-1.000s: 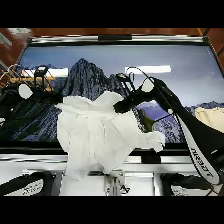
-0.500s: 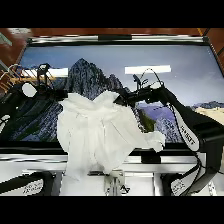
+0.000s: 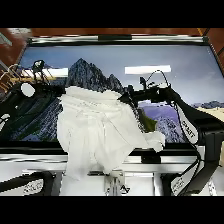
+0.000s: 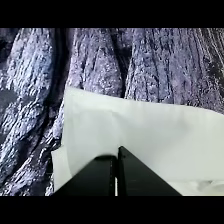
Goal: Fold the shirts.
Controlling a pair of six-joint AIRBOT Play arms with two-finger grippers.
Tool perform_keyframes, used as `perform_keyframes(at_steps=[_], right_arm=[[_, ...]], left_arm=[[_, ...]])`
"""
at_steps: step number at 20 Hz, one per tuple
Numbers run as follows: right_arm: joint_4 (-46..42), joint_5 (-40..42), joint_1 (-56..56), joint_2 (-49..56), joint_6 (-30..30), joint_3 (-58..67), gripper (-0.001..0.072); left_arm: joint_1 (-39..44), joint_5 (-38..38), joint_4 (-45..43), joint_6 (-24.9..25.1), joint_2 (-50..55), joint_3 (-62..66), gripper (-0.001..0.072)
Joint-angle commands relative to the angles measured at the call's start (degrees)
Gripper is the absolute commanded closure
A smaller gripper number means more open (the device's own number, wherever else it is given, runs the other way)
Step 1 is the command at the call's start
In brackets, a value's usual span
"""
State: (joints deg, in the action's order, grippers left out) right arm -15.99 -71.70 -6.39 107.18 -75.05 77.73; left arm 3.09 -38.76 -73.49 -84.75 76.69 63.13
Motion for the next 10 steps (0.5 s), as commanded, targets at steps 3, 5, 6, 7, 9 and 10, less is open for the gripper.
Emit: perform_keyframes(at_steps=[3, 5, 6, 7, 9, 10], right_arm=[[-1.90, -13.03, 0.13, 0.17, 0.04, 0.04, 0.0645], [-2.47, -12.61, -0.28, 0.17, -0.28, 0.04, 0.0619], [-3.06, -11.76, -0.68, 0.17, -0.81, 0.04, 0.0619], [-3.93, -10.60, -0.70, 0.15, -1.05, 0.04, 0.0513], [-4.85, -9.62, -0.72, 0.15, -1.09, 0.04, 0.0203], [-5.16, -9.46, -0.13, 0.11, -1.03, 0.07, 0.0204]], left_arm=[[-0.81, -8.66, -5.27, 0.50, 0.11, 0.02, 0.0659], [-0.52, -12.33, -4.98, 4.39, 0.11, 0.02, 0.0659], [-0.15, -13.07, -4.98, 5.64, 0.11, 0.02, 0.0659], [0.22, -13.14, -4.94, 5.88, 0.11, 0.02, 0.0659], [0.85, -12.83, -4.28, 5.86, 0.11, 0.04, 0.0659], [1.05, -12.81, -3.69, 5.88, 0.11, 0.04, 0.0659]])
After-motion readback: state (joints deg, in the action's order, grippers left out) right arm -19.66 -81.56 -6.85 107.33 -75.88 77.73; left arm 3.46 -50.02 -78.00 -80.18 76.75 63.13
